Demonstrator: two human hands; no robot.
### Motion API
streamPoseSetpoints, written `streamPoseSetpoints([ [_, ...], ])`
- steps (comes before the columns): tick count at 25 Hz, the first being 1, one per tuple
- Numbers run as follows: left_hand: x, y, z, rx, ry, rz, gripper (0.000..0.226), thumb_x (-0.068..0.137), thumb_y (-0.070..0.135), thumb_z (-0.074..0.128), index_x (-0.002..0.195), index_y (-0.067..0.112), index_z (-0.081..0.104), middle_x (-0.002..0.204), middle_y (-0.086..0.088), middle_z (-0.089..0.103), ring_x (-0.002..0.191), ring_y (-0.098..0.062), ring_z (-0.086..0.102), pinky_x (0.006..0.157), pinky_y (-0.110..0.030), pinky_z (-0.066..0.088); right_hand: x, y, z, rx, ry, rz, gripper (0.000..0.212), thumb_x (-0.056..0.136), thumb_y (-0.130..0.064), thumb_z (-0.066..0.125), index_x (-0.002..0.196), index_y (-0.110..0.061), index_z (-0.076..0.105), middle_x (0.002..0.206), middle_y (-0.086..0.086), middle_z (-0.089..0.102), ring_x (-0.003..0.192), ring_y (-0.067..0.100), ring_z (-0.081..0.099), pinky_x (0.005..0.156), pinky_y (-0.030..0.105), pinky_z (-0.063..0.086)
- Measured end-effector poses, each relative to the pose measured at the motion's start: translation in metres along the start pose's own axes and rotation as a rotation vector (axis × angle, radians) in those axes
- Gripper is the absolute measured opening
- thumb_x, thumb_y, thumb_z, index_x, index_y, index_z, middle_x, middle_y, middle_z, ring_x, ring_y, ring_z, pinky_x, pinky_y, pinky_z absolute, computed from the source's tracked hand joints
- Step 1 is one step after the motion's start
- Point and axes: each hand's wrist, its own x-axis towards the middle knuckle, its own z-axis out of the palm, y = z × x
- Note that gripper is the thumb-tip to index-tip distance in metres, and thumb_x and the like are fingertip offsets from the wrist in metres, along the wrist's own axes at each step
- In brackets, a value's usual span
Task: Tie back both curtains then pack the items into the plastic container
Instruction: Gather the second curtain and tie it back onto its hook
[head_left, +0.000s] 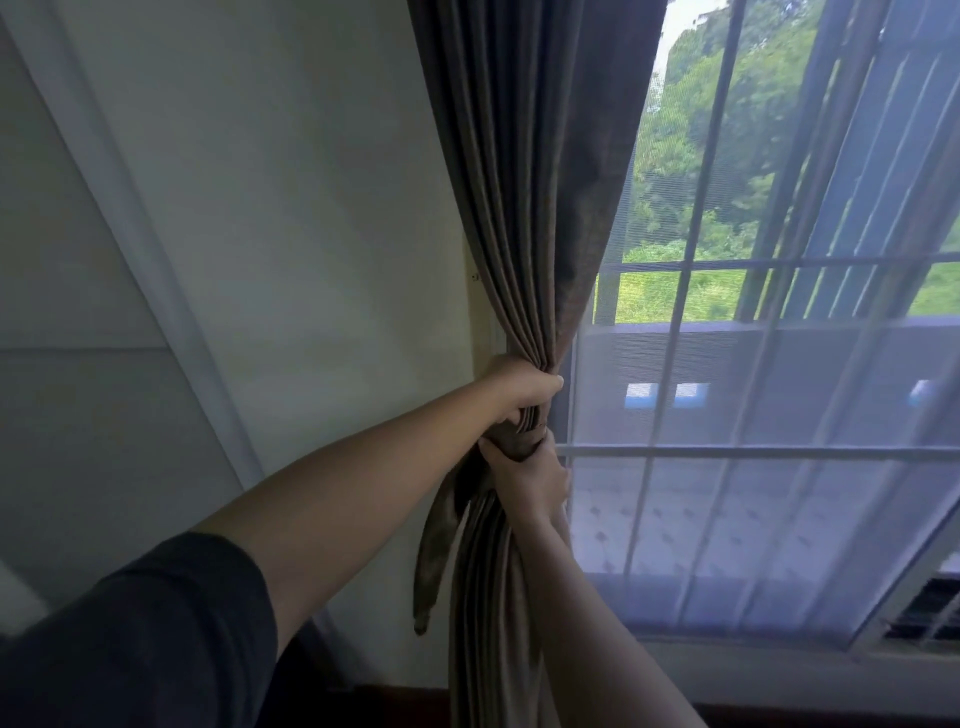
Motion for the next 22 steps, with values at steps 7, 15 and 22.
streamPoseSetpoints([
  [7, -0.007, -0.003, -0.013, 0.01, -0.177, 0.008, 0.059, 0.085, 0.042, 0.063, 0.132, 0.011, 0.047, 0.132, -0.008, 0.054, 0.116, -0.027, 0.056, 0.081, -0.038, 0.055, -0.009, 0.008, 0.003, -0.022, 0.082, -0.039, 0.016, 0.084, -0.025, 0.056, 0.098, -0.018, 0.057, 0.09, 0.006, 0.069, 0.09, 0.029, 0.063, 0.07, 0.029, 0.041],
  [15, -0.04, -0.133, -0.032, -0.555, -0.219, -0.028, 0.048, 0.081, 0.016, 0.061, 0.128, 0.019, 0.052, 0.12, -0.001, 0.064, 0.104, -0.018, 0.062, 0.079, -0.03, 0.05, -0.023, 0.025, -0.011, -0.143, 0.006, -0.213, 0.026, 0.08, -0.027, 0.062, 0.104, -0.02, 0.06, 0.089, 0.004, 0.07, 0.085, 0.028, 0.064, 0.072, 0.033, 0.052],
  [22, -0.044, -0.156, 0.025, -0.292, -0.075, 0.097, 0.031, 0.095, 0.031, 0.051, 0.124, 0.019, 0.052, 0.118, 0.006, 0.058, 0.092, -0.002, 0.056, 0.063, -0.008, 0.045, -0.038, 0.017, -0.02, -0.172, -0.024, -0.251, 0.047, 0.08, -0.025, 0.064, 0.124, -0.025, 0.049, 0.094, 0.002, 0.069, 0.088, 0.025, 0.065, 0.073, 0.03, 0.05],
])
